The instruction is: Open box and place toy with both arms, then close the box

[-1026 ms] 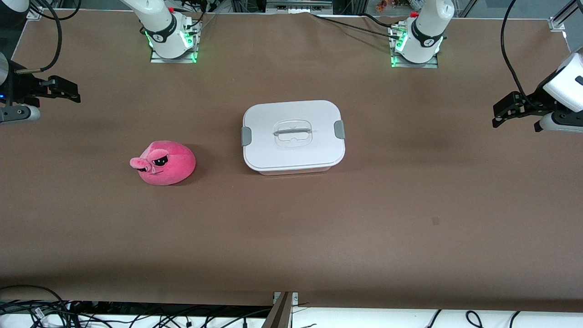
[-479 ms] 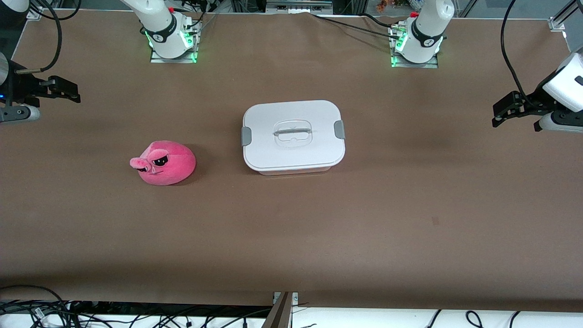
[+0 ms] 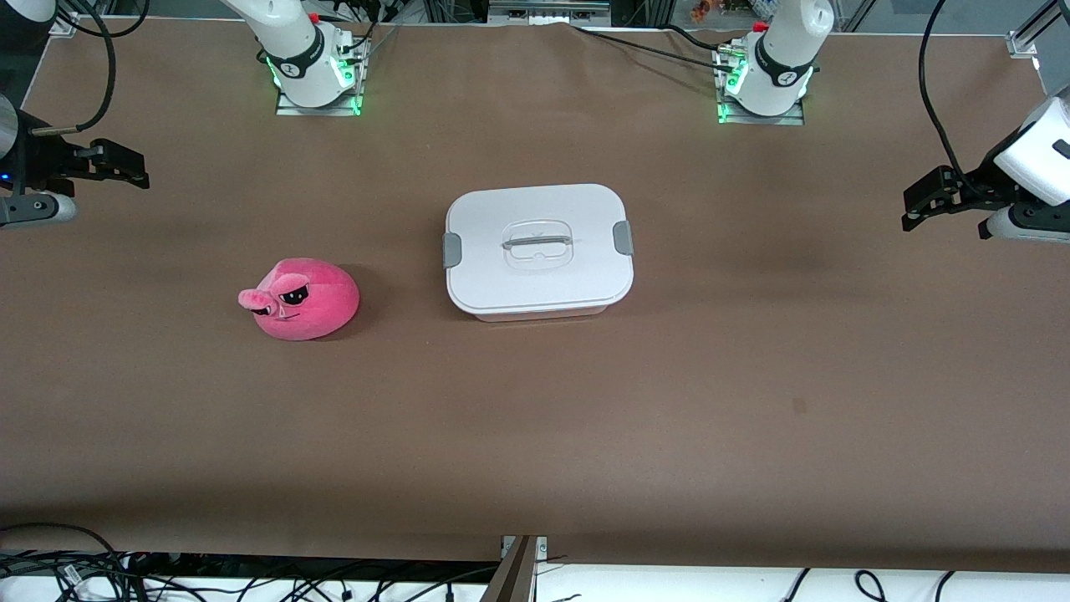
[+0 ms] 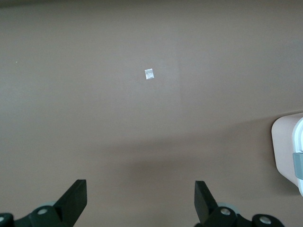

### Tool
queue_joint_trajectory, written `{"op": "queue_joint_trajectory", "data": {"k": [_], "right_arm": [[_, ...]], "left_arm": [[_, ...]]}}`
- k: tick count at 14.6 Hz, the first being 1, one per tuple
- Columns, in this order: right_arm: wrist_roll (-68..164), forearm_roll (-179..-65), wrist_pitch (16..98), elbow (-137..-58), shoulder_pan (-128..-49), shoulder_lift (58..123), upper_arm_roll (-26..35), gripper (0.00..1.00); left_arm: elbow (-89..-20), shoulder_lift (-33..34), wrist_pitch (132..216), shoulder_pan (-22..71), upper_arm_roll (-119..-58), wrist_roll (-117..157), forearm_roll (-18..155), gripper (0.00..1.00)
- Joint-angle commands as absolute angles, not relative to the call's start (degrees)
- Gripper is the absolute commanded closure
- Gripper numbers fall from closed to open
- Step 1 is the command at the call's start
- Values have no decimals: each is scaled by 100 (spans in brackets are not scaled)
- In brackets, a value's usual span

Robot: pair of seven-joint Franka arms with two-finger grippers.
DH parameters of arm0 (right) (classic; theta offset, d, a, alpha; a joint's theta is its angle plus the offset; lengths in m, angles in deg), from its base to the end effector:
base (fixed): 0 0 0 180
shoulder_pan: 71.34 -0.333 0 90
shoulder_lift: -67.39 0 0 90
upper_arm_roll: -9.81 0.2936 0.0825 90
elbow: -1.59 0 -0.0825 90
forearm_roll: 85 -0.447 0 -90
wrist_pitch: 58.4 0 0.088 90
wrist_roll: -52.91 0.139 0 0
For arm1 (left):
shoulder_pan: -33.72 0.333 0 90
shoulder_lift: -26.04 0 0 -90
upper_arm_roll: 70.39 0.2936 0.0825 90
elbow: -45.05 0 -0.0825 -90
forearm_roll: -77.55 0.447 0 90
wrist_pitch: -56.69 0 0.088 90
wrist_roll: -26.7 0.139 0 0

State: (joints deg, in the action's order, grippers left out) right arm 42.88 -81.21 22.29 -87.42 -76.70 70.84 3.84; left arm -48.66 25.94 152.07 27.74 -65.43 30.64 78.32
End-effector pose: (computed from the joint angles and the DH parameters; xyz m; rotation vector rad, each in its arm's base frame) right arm 0.6078 -0.0151 0.5309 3.0616 0.2454 -0.3251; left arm 0.6262 -0.0094 0.5426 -3.1241 0.1370 -0.0423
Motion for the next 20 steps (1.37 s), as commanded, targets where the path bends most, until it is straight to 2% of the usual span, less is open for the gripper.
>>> {"op": "queue_joint_trajectory", "data": {"k": [1,5,10,16,20], "right_arm": [[4306,-8149,2193,-8648,-7661,7108,410,0],[4306,-8245,2193,-8648,-7670,7108,410,0],[4306,-8263,2193,-8648,-7688,7108,410,0],[4315,-8272,2185,-8665,-7714,7266,419,0],[4306,-8263,2202,-8648,-7784,7468,419,0]], "left_arm": [[-4688,2516,15056,2774,-6546,3198,7852,0],[-4688,2516,15039,2730,-6555,3189,7852,0],[-4705,2376,14546,2572,-6687,3197,7537,0],[-4662,1683,14555,2502,-7819,3241,7307,0],[-4022,936,14643,2502,-8567,3346,7019,0]]}}
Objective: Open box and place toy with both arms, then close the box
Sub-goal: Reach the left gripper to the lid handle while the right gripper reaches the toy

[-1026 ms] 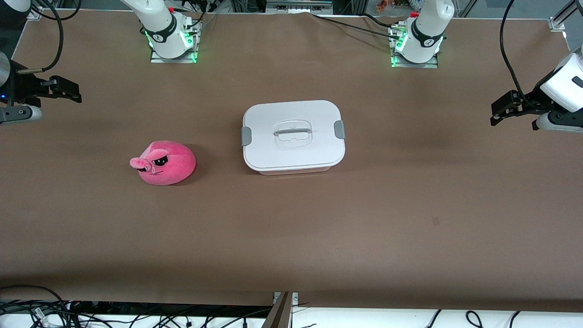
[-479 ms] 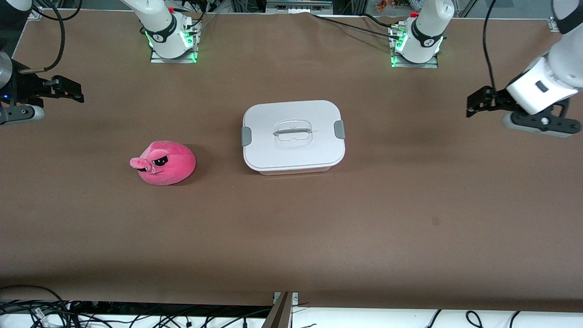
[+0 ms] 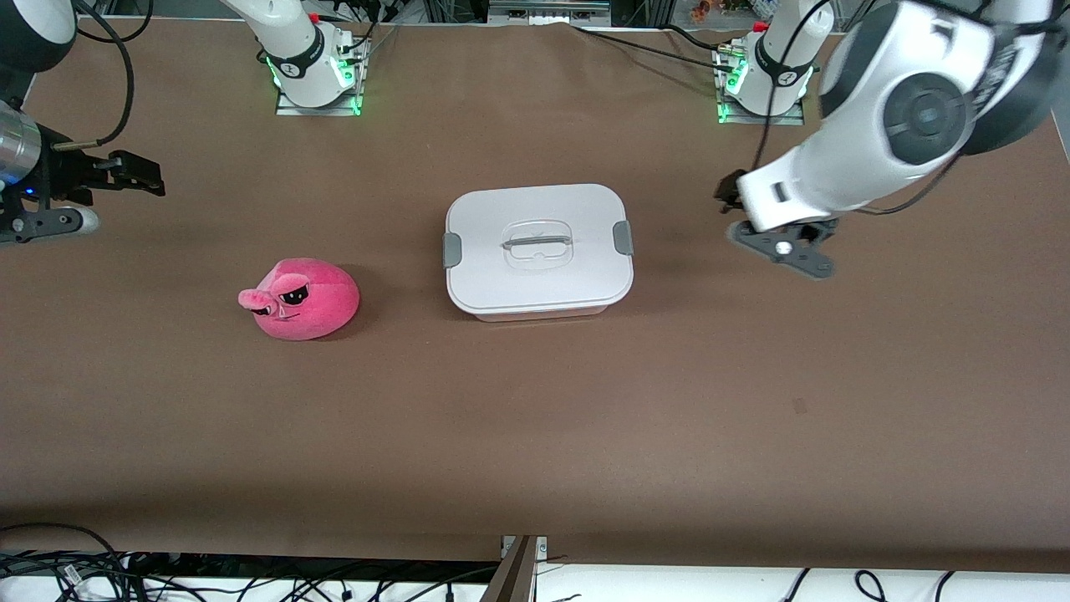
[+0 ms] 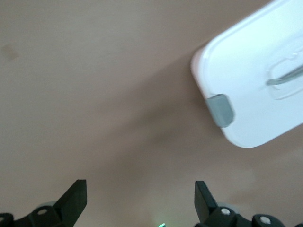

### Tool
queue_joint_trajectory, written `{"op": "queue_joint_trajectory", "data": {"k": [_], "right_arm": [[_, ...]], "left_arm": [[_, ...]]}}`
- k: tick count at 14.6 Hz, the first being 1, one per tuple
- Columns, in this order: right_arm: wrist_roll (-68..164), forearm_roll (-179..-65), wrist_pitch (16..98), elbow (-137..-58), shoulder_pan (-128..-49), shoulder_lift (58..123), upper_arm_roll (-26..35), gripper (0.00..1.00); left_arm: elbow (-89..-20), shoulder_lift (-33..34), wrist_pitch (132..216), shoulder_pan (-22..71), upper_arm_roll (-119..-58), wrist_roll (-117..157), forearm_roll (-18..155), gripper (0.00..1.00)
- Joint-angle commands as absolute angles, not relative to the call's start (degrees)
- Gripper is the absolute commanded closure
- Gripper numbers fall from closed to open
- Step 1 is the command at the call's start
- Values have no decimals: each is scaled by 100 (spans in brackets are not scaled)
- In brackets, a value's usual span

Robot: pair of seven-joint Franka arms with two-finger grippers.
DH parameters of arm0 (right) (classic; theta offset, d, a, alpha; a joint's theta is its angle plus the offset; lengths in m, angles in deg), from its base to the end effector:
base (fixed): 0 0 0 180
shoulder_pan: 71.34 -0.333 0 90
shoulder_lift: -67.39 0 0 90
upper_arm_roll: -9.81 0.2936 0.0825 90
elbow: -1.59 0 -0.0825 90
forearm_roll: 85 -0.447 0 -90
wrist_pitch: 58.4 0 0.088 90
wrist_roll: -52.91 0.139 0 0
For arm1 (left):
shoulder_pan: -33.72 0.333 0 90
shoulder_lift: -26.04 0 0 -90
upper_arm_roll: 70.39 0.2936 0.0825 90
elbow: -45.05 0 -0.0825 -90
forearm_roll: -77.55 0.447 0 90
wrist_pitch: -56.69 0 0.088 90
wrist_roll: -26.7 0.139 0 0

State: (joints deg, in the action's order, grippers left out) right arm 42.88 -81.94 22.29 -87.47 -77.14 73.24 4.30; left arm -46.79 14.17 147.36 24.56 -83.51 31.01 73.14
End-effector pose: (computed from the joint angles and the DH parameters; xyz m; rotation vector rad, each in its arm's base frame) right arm 0.6155 -0.0030 0.5048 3.0630 0.2723 -0.3898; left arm 0.5993 -0.2490 0.4265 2.9545 -0.6841 -0.3640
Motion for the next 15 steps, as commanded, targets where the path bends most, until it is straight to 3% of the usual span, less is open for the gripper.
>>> {"op": "queue_joint_trajectory", "data": {"k": [1,4,8,15], "right_arm": [[4306,-8263,2228,-8665,-7793,7486,419,0],[4297,-8263,2202,-8665,-7951,7530,419,0],[4166,-8306,2368,-8849,-7916,8091,401,0],[4035,-8359,4187,-10167,-7951,8163,612,0]], "left_arm": [[-3933,751,14817,2502,-8707,3538,6852,0],[-3932,364,15722,2415,-8980,4574,6437,0],[-3994,21,16681,1687,-9034,5140,6507,0],[-4046,-550,17376,850,-9034,5140,7896,0]]}}
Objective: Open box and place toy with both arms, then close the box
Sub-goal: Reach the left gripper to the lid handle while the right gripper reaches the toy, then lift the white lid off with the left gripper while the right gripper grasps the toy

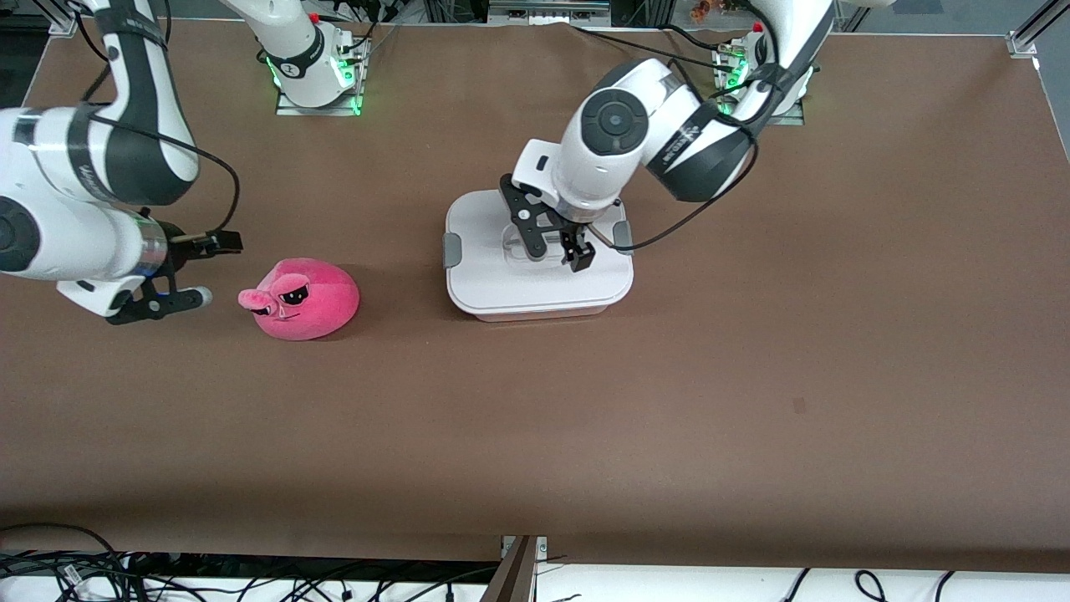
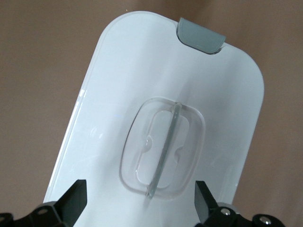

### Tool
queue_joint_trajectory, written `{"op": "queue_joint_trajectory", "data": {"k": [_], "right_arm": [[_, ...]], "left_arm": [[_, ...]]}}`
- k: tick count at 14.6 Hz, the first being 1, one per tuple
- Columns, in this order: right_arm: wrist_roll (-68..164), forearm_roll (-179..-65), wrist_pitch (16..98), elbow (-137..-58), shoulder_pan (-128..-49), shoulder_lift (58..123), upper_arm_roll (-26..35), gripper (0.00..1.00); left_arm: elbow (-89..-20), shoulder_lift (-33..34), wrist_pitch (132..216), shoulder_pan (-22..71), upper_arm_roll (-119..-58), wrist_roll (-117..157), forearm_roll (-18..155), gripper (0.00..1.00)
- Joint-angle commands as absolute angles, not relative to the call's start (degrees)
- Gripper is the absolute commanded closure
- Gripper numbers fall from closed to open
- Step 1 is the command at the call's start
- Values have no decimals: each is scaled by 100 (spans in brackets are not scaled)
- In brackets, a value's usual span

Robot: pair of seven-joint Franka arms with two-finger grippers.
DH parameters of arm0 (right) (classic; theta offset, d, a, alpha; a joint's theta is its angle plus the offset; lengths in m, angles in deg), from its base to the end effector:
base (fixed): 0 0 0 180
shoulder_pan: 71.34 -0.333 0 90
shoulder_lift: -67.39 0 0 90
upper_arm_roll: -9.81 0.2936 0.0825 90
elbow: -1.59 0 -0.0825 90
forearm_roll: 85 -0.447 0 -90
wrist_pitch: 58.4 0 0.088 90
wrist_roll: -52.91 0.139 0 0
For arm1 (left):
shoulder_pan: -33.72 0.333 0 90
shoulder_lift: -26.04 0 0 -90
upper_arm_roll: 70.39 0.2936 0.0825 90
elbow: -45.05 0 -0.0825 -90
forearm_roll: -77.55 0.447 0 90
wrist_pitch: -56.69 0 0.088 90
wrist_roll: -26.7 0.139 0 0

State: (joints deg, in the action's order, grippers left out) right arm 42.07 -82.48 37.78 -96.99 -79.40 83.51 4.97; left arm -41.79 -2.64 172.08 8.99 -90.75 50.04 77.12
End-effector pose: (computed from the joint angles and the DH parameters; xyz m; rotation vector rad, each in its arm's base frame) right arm 0.6399 0.0322 0.3214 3.0308 0.3912 -0.5026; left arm 0.5411 -0.5058 0.3138 2.4898 -1.6109 -0.0085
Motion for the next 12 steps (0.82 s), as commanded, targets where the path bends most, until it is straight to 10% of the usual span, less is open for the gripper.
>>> {"op": "queue_joint_trajectory", "data": {"k": [1,4,5,8,12], "right_arm": [[3990,-8455,4336,-10351,-7951,8154,673,0],[3832,-8474,4880,-10843,-7951,8145,683,0],[3832,-8474,5178,-10984,-7951,8163,726,0],[3823,-8474,5857,-11135,-7951,8321,884,0],[3797,-8465,6700,-11126,-7951,8654,1008,2]], "left_arm": [[-4046,-586,17437,728,-9034,5140,7896,0],[-4055,-683,17464,638,-9034,5140,7905,14],[-4055,-683,17438,638,-9034,5140,7905,51],[-4064,-674,17420,638,-9042,5157,7905,99],[-4064,-657,17403,621,-9043,5140,7896,100]]}}
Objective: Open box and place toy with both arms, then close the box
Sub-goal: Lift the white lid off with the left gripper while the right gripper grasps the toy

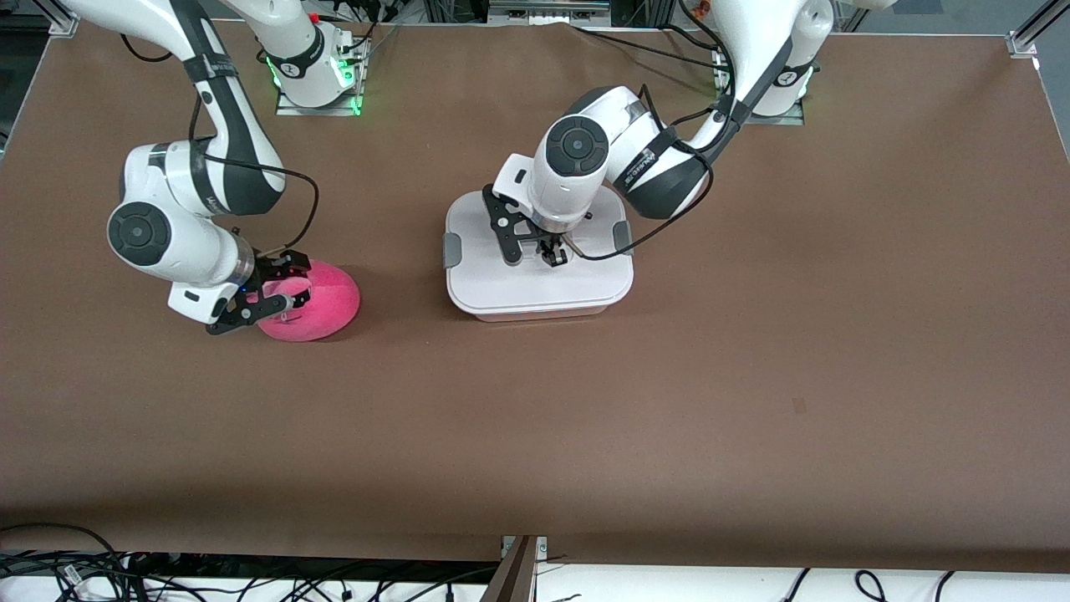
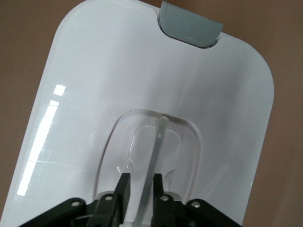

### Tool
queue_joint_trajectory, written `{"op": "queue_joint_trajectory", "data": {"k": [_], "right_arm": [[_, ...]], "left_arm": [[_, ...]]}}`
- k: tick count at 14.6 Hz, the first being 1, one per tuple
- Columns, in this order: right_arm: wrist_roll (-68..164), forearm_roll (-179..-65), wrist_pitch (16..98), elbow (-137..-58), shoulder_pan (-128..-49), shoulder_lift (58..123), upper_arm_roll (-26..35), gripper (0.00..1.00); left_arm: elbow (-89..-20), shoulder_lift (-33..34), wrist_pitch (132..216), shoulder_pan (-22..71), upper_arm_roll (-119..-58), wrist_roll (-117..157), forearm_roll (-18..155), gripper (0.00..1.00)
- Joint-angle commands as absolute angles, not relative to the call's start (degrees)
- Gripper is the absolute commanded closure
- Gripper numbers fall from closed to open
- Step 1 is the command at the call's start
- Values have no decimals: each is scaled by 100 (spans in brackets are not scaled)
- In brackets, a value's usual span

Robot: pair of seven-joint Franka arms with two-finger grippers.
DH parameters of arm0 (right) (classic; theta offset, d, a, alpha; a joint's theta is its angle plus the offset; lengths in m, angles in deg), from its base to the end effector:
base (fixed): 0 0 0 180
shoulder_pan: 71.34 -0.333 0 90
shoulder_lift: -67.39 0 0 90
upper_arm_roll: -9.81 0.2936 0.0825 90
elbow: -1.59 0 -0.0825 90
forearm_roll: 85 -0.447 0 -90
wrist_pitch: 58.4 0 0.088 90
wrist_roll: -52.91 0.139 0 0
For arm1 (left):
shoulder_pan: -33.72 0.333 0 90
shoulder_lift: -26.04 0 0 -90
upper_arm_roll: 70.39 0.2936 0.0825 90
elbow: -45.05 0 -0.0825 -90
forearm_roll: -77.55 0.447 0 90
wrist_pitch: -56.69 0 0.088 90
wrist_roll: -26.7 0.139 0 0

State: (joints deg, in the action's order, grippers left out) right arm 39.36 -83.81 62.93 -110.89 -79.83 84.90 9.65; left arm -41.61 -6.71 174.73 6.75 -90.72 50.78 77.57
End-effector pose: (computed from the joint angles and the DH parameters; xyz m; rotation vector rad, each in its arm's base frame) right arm 0.6222 0.0895 0.2135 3.0613 0.6111 -0.2374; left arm 0.5249 -0.5288 0.2692 2.4446 -1.6595 -0.0418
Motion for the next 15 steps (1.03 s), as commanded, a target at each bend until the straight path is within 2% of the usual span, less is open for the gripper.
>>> {"op": "queue_joint_trajectory", "data": {"k": [1,3,4,5,6,7,12,15], "right_arm": [[3649,-8465,6937,-11126,-7951,8751,1008,10],[3542,-8474,7141,-11117,-7951,8857,1043,43],[3542,-8474,7150,-11091,-7960,8866,1052,66],[3542,-8465,7142,-11047,-7960,8883,1086,79],[3550,-8474,7176,-11030,-7969,8875,1104,96],[3550,-8474,7203,-11003,-7969,8875,1113,100],[3506,-8465,7124,-10758,-8039,8866,1122,100],[3498,-8465,6564,-10416,-8048,8805,1289,100]], "left_arm": [[-4064,-639,17403,621,-9043,5140,7896,100],[-4047,-595,17385,638,-9051,5122,7896,100],[-4029,-543,17333,638,-9060,5122,7887,100],[-3985,-508,17158,638,-9069,5122,7887,100],[-3976,-394,16974,638,-9069,5122,7887,100],[-3976,-297,16807,673,-9069,5131,7878,100],[-3784,274,15604,1007,-9069,5131,7817,100],[-3135,407,14533,1314,-9051,5131,7808,100]]}}
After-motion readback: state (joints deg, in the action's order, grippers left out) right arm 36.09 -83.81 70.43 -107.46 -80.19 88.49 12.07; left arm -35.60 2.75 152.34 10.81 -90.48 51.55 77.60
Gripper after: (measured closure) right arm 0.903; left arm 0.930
